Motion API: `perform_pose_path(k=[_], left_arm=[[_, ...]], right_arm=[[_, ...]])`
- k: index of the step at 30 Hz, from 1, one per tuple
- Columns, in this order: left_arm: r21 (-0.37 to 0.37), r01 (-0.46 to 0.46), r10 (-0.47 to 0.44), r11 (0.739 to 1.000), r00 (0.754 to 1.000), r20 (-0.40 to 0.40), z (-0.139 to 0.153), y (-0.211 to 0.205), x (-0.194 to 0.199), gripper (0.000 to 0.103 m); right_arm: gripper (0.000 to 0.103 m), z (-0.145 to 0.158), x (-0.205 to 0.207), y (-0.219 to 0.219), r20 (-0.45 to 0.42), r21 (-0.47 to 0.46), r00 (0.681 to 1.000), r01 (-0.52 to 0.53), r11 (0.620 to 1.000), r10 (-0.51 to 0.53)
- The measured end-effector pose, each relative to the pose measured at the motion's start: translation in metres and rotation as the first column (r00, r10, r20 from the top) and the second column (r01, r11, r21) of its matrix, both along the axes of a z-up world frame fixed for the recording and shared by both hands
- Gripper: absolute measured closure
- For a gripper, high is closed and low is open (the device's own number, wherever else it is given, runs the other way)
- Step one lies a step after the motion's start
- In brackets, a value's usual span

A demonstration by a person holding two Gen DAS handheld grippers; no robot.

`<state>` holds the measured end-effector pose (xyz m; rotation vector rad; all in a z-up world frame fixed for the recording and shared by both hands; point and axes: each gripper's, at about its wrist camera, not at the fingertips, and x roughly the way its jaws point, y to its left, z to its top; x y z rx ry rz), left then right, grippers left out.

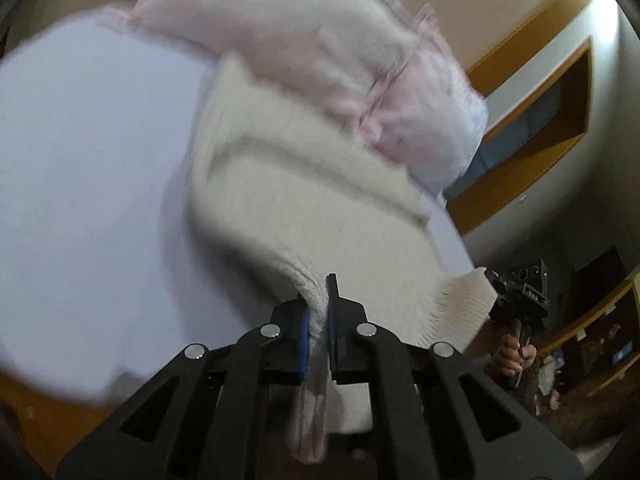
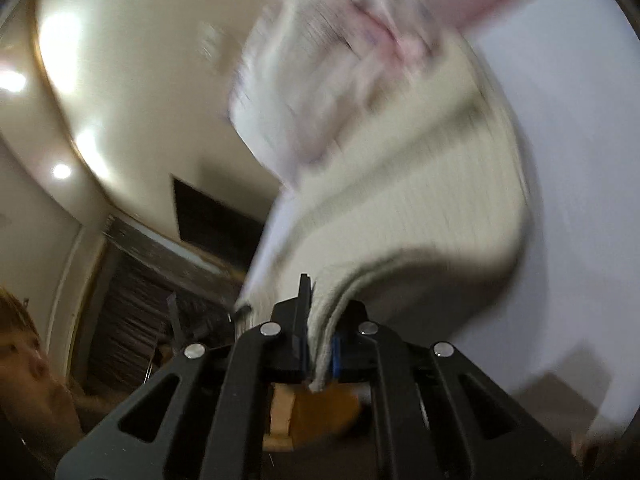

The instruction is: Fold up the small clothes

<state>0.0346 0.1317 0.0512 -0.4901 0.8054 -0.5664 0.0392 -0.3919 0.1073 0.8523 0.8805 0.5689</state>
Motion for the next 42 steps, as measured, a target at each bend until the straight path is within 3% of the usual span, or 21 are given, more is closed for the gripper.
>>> perform_pose_path(k=[3, 5, 8, 11, 12, 13, 14, 15, 16, 17, 19, 20, 22, 26, 29, 32, 34, 36, 38, 40, 42], left_arm=[[0.002, -0.115, 0.115, 0.993, 0.991, 0.063, 0.026, 0.007, 0.052, 0.097], [-0.011, -0.207, 0.207, 0.978, 0.977, 0.059, 0.031, 0.011, 0.098, 0.097], [-0.004, -0.316, 0.315, 0.949, 0.949, -0.021, 0.016, 0.007, 0.179, 0.097], [0.077, -0.359, 0.367, 0.930, 0.917, -0.158, -0.019, -0.006, 0.246, 0.096], [0.069, -0.362, 0.369, 0.930, 0.909, -0.195, -0.027, -0.007, 0.254, 0.096], [0.034, -0.362, 0.360, 0.931, 0.904, -0.228, -0.032, -0.005, 0.260, 0.096], [-0.007, -0.359, 0.346, 0.933, 0.905, -0.247, -0.033, 0.000, 0.261, 0.096], [-0.052, -0.342, 0.320, 0.938, 0.914, -0.248, -0.031, 0.004, 0.260, 0.091], [-0.081, -0.322, 0.295, 0.943, 0.925, -0.239, -0.027, 0.007, 0.257, 0.081], [-0.102, -0.311, 0.283, 0.945, 0.933, -0.222, -0.021, 0.011, 0.252, 0.071], [-0.082, -0.333, 0.316, 0.939, 0.933, -0.171, -0.011, 0.016, 0.238, 0.008], [-0.050, -0.353, 0.345, 0.934, 0.931, -0.123, -0.003, 0.019, 0.226, 0.005], [-0.045, -0.325, 0.320, 0.945, 0.943, -0.088, 0.004, 0.022, 0.215, 0.005], [0.077, -0.263, 0.272, 0.962, 0.951, -0.150, -0.012, 0.016, 0.210, 0.007], [0.119, -0.208, 0.230, 0.971, 0.949, -0.215, -0.030, 0.005, 0.214, 0.024], [0.131, -0.181, 0.204, 0.975, 0.959, -0.195, -0.032, -0.009, 0.212, 0.035], [0.113, -0.188, 0.208, 0.976, 0.957, -0.204, -0.035, -0.015, 0.212, 0.057], [0.016, -0.188, 0.185, 0.982, 0.941, -0.283, -0.051, -0.014, 0.211, 0.083], [-0.074, -0.229, 0.195, 0.971, 0.928, -0.318, -0.052, -0.007, 0.206, 0.085], [-0.225, -0.215, 0.147, 0.951, 0.948, -0.283, -0.034, -0.016, 0.204, 0.087], [-0.325, -0.139, 0.079, 0.936, 0.978, -0.191, -0.003, -0.050, 0.205, 0.087]], right_arm=[[0.095, 0.013, 0.057, -0.019, 0.058, 0.057, 0.992, 0.105, 0.993, -0.108], [0.095, 0.004, 0.097, -0.036, 0.038, 0.118, 0.976, 0.209, 0.971, -0.215], [0.095, -0.029, 0.150, -0.057, -0.067, 0.145, 0.927, 0.376, 0.915, -0.370], [0.091, -0.075, 0.192, -0.067, -0.243, 0.100, 0.848, 0.504, 0.858, -0.470], [0.092, -0.093, 0.201, -0.070, -0.316, 0.091, 0.808, 0.547, 0.832, -0.497], [0.092, -0.100, 0.207, -0.071, -0.338, 0.093, 0.792, 0.566, 0.819, -0.508], [0.079, -0.102, 0.212, -0.074, -0.342, 0.115, 0.785, 0.580, 0.806, -0.516], [0.068, -0.099, 0.217, -0.077, -0.334, 0.142, 0.791, 0.580, 0.802, -0.513], [0.039, -0.095, 0.218, -0.080, -0.308, 0.188, 0.805, 0.574, 0.797, -0.507], [0.018, -0.089, 0.222, -0.082, -0.262, 0.233, 0.823, 0.561, 0.794, -0.505], [0.006, -0.066, 0.222, -0.084, -0.151, 0.242, 0.842, 0.540, 0.806, -0.518], [0.005, -0.061, 0.220, -0.084, -0.125, 0.237, 0.846, 0.533, 0.812, -0.518], [0.003, -0.050, 0.212, -0.080, -0.071, 0.219, 0.872, 0.488, 0.845, -0.485], [0.002, -0.054, 0.199, -0.074, -0.040, 0.162, 0.896, 0.442, 0.882, -0.441], [0.002, -0.059, 0.195, -0.078, -0.079, 0.160, 0.897, 0.442, 0.883, -0.435], [0.002, -0.061, 0.193, -0.077, -0.067, 0.155, 0.900, 0.435, 0.887, -0.430], [0.002, -0.061, 0.191, -0.081, -0.067, 0.161, 0.902, 0.432, 0.887, -0.427], [0.002, -0.062, 0.189, -0.084, -0.080, 0.175, 0.904, 0.427, 0.887, -0.420], [0.002, -0.061, 0.193, -0.080, -0.084, 0.187, 0.905, 0.425, 0.886, -0.416], [0.002, -0.056, 0.191, -0.083, -0.074, 0.204, 0.908, 0.418, 0.885, -0.411], [0.002, -0.046, 0.186, -0.087, -0.042, 0.219, 0.909, 0.413, 0.884, -0.414]])
